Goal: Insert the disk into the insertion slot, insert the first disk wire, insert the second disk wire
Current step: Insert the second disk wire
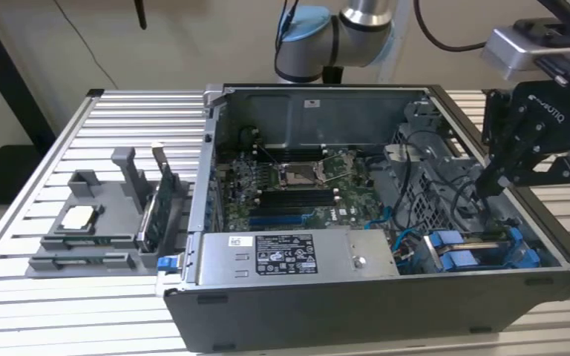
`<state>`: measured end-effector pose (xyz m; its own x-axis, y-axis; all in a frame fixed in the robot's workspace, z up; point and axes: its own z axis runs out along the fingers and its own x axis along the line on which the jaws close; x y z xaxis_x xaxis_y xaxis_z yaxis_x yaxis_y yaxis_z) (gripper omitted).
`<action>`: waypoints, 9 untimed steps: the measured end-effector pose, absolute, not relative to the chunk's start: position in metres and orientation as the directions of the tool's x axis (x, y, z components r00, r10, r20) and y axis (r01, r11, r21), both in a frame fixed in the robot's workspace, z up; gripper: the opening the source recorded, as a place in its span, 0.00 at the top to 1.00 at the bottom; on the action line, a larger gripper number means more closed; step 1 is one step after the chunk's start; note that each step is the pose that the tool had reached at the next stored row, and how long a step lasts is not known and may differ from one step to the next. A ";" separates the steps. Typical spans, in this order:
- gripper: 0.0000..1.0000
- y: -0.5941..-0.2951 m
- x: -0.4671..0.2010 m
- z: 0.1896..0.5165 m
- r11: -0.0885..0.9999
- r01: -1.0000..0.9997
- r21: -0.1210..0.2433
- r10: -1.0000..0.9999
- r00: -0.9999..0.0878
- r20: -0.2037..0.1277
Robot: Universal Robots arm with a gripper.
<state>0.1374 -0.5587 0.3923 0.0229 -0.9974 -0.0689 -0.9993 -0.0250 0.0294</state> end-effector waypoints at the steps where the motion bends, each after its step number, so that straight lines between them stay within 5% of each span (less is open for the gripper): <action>1: 0.84 -0.559 0.137 0.391 -0.025 -0.999 0.033 -0.997 0.023 -0.069; 9: 0.84 -0.559 0.137 0.390 -0.025 -0.999 0.036 -0.997 0.023 -0.069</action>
